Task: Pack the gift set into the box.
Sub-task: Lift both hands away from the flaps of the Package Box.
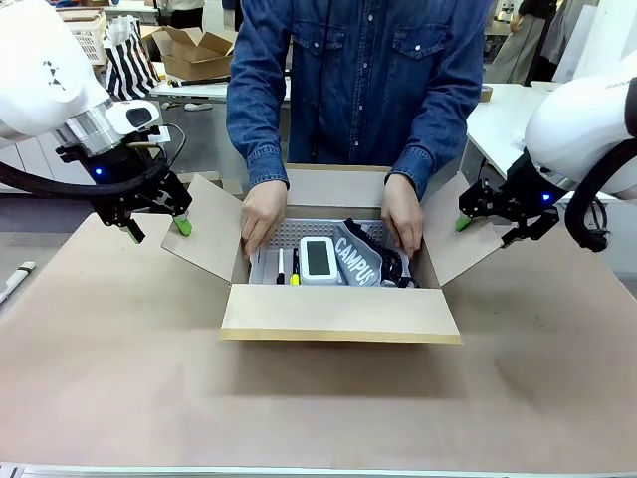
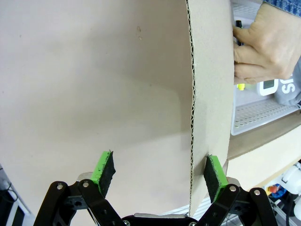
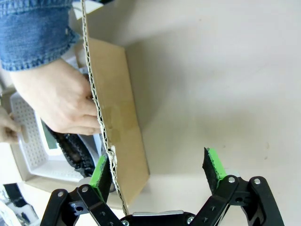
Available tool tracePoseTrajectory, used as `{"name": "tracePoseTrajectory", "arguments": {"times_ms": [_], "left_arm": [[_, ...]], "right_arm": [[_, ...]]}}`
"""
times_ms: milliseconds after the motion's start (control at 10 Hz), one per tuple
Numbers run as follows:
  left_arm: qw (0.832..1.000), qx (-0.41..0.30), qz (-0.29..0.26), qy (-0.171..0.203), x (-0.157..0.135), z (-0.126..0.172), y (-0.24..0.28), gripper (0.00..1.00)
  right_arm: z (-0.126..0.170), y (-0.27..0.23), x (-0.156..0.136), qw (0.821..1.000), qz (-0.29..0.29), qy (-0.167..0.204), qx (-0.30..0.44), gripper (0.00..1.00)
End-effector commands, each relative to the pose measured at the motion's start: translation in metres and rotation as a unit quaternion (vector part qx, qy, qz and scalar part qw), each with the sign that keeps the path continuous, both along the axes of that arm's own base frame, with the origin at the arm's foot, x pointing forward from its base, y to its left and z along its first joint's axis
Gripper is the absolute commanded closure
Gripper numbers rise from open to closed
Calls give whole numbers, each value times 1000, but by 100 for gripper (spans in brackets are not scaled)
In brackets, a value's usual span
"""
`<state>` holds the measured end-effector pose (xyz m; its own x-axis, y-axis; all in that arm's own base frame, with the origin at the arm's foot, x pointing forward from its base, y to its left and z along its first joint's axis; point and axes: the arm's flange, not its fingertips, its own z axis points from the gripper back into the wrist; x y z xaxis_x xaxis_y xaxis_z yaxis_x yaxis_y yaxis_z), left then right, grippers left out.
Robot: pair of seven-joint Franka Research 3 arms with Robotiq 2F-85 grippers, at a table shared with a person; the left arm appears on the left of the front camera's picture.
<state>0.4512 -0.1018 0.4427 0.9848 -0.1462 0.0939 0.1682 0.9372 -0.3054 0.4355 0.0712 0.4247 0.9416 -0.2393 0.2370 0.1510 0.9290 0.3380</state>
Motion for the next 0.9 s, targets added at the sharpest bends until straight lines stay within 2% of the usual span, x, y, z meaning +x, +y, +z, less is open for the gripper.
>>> {"name": "tracePoseTrajectory", "arguments": {"times_ms": [0,800], "left_arm": [[1000,10,7,-2,-1,2,-1,0],[1000,10,7,-2,-1,2,-1,0]], "right_arm": [[4,1,1,1000,-4,0,-5,0],[4,1,1,1000,-4,0,-5,0]]}}
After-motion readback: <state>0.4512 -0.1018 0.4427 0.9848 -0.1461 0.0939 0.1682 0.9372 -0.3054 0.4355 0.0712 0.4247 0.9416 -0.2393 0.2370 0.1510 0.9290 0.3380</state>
